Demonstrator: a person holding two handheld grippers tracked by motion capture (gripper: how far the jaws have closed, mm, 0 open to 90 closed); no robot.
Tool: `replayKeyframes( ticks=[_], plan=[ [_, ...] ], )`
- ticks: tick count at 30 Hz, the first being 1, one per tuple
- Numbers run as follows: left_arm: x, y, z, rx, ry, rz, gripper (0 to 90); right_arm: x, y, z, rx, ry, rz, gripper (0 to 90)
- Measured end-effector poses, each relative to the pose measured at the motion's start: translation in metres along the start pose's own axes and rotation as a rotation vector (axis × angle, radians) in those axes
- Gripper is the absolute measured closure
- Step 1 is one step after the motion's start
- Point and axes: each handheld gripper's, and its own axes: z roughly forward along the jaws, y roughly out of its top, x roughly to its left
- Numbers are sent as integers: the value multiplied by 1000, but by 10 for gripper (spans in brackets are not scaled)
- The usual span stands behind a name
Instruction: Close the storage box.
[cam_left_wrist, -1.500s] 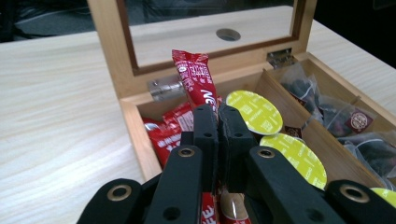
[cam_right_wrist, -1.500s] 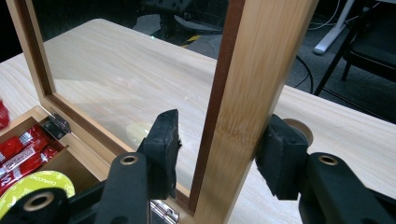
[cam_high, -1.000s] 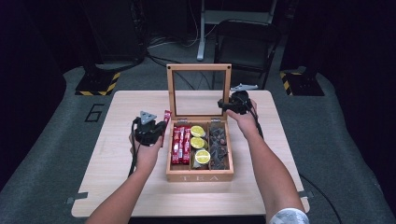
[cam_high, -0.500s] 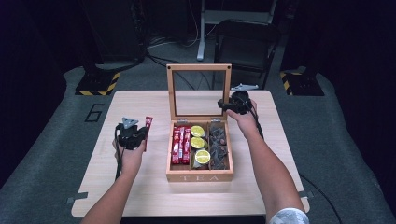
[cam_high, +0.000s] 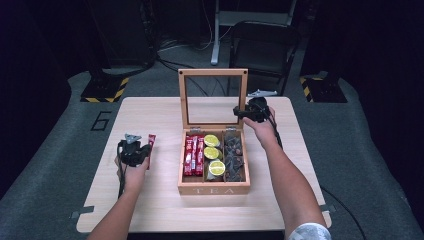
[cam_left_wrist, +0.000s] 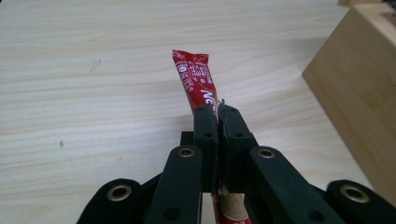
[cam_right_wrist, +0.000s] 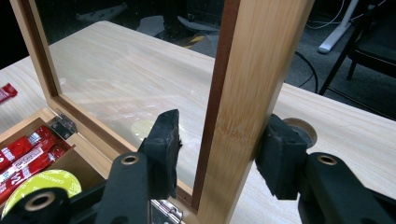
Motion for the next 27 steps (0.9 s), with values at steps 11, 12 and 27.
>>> replayKeyframes(
  ticks=[11,12,27],
  plan=[
    [5,-7,9,43,16,7,864,-1,0,-2,0,9,-1,547],
    [6,-8,10,42,17,4,863,-1,0,-2,1,10,-1,547],
    [11,-5,4,36,27,-35,638,-1,2,-6,12,15,-13,563]
  ],
)
